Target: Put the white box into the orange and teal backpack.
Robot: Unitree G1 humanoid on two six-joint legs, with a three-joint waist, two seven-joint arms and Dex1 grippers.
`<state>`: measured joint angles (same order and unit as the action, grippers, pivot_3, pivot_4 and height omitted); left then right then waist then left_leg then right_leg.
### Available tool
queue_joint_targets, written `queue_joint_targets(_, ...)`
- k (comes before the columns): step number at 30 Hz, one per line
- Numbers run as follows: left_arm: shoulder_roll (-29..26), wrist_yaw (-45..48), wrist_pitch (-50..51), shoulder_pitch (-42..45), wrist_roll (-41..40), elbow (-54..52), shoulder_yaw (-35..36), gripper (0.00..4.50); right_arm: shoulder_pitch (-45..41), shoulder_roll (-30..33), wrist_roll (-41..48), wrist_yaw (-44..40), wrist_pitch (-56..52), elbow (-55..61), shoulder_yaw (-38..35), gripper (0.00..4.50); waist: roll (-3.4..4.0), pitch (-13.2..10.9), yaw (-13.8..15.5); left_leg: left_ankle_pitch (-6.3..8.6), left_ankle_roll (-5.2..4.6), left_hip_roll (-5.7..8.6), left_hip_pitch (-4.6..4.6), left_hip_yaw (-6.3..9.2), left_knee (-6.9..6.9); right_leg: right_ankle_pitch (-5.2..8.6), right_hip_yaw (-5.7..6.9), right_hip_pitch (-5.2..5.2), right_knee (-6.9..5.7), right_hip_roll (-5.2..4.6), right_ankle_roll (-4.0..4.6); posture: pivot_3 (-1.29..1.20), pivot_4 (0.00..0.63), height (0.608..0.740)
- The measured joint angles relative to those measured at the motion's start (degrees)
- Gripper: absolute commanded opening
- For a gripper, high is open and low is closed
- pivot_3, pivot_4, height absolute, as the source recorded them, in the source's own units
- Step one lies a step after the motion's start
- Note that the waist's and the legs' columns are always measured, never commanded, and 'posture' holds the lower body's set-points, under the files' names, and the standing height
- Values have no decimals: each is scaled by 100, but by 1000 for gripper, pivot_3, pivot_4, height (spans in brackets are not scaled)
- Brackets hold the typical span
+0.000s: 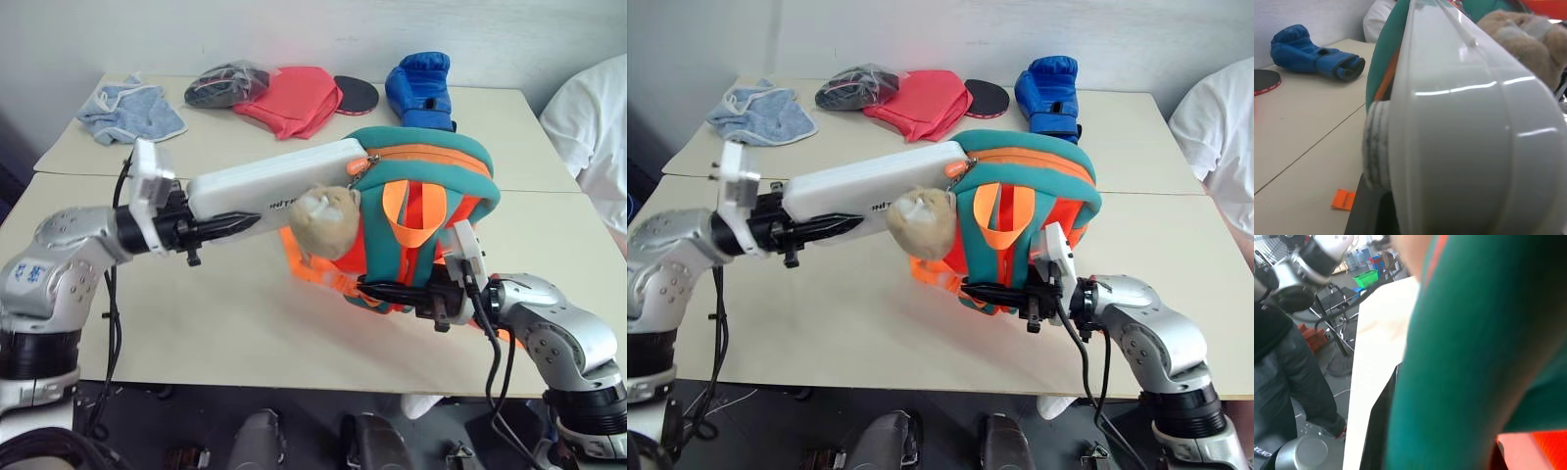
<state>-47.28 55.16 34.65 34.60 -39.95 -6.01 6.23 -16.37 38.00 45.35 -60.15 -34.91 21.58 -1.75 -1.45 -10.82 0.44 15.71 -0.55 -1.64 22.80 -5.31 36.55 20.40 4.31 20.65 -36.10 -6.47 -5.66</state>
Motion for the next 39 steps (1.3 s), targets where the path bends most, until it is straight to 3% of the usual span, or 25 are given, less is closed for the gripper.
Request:
queue_joint_targets(7,-354,469,-165,1110,871,689,-713,1188,103,242,206,-54,-210,78,-143,17,0,0,-1,0,0,-2,2,-2,14,0,8,3,-8,7,0,0,150,740)
queue_joint_targets(15,-112,1574,-964,2266,1800,1994,-1486,1188,150,444,403,-195,-446,106,-186,17,0,0,87,2,-10,-3,49,-18,66,0,28,49,-68,41,-1,0,150,740)
queue_joint_targets(18,295,1884,-853,2565,1967,2078,-1813,1188,132,449,400,-248,-445,100,-174,17,0,0,115,6,-20,0,53,-18,74,-1,25,51,-77,41,-2,0,150,740)
queue_joint_targets(24,2189,1399,-1272,3303,2708,3247,-2399,1188,-40,394,324,-298,-390,71,-76,17,-5,-3,105,12,-37,1,93,-20,106,-12,22,77,-77,40,-23,0,150,740)
queue_joint_targets(30,3113,1207,-1822,3615,3087,4101,-2472,1188,-58,319,219,-303,-363,65,-39,17,-1,-5,81,8,-30,-14,108,-18,116,-12,25,98,-85,64,-24,0,150,740)
queue_joint_targets(35,3177,1054,-1714,3442,2921,4173,-1988,2700,-59,117,99,-199,-245,66,19,0,0,-6,57,11,-36,-12,115,-17,141,-13,20,97,-95,54,-24,0,150,740)
queue_joint_targets(39,2547,1679,-1256,3248,2487,3838,-1592,3844,48,-35,-12,-56,-129,69,45,0,1,-7,-3,12,-31,-16,116,-10,139,-13,26,98,-103,60,-24,0,150,740)
